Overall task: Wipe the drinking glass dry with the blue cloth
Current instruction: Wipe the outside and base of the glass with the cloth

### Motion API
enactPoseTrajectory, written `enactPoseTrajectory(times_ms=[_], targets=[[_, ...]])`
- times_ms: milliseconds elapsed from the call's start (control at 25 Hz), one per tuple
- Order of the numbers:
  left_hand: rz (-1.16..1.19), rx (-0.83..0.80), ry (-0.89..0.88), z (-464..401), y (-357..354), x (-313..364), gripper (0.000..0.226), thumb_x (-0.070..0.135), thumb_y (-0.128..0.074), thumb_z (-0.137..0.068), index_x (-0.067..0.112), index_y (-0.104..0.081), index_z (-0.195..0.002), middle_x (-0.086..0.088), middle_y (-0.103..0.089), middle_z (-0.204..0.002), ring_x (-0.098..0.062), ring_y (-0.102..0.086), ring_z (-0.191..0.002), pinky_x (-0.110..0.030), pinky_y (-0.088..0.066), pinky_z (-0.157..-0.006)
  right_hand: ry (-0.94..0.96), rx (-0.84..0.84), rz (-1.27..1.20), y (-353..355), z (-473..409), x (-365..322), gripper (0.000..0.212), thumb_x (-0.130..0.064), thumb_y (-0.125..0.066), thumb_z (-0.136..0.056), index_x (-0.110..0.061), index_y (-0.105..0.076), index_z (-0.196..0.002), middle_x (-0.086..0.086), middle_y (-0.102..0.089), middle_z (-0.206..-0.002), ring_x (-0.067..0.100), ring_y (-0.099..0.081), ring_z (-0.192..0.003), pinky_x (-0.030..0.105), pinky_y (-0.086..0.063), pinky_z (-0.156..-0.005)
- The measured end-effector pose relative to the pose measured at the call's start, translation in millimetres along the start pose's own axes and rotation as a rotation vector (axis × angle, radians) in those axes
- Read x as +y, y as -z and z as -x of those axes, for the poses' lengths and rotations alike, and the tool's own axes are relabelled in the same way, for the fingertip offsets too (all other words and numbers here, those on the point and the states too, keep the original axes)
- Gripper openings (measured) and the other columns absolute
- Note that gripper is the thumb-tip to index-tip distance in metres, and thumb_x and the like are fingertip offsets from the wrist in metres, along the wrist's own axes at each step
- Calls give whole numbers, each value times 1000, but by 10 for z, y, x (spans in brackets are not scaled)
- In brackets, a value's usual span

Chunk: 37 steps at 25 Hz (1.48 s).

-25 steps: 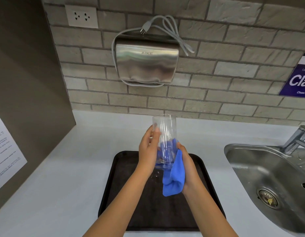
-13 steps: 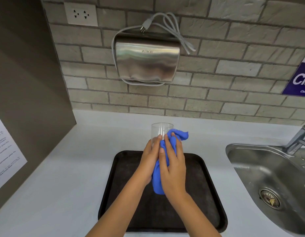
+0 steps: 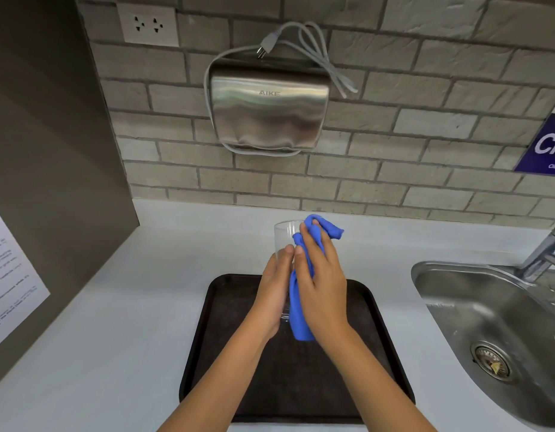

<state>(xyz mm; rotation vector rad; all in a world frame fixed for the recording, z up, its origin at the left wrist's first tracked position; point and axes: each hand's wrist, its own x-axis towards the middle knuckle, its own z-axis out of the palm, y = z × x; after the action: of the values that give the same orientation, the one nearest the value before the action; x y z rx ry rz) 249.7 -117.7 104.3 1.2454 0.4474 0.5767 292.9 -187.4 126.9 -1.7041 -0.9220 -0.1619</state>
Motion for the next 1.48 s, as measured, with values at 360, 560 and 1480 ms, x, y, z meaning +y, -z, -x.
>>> enactPoseTrajectory(times_ms=[360,560,1480], targets=[[-188,84,-44,-3,-58,-85,36,35,-54,-100,24,-53,-134,5,-73,-102,3,-73,-84,-12,-55,-64,140,14,211,88,-227,-8,36,-28,-44,-100,-25,-54,-134,-2,-47,-145,17,-33,-142,34,-37,-111],[-74,27,30,9,-59,-19,50,61,-47,-93,34,-58,-133,10,-73,-119,-4,-72,-104,-27,-60,-87,-63,88,-226,201,-291,-64,31,-29,-44,-101,-53,-51,-118,-4,-48,-144,-22,-41,-120,2,-36,-97],[173,-12,156,-184,-69,146,54,62,-38,-95,25,-66,-121,0,-78,-113,-16,-73,-107,-35,-55,-93,-75,-44,-238,292,220,145,61,-42,-65,-83,-44,-41,-139,-22,-42,-147,-8,-41,-131,8,-36,-102]])
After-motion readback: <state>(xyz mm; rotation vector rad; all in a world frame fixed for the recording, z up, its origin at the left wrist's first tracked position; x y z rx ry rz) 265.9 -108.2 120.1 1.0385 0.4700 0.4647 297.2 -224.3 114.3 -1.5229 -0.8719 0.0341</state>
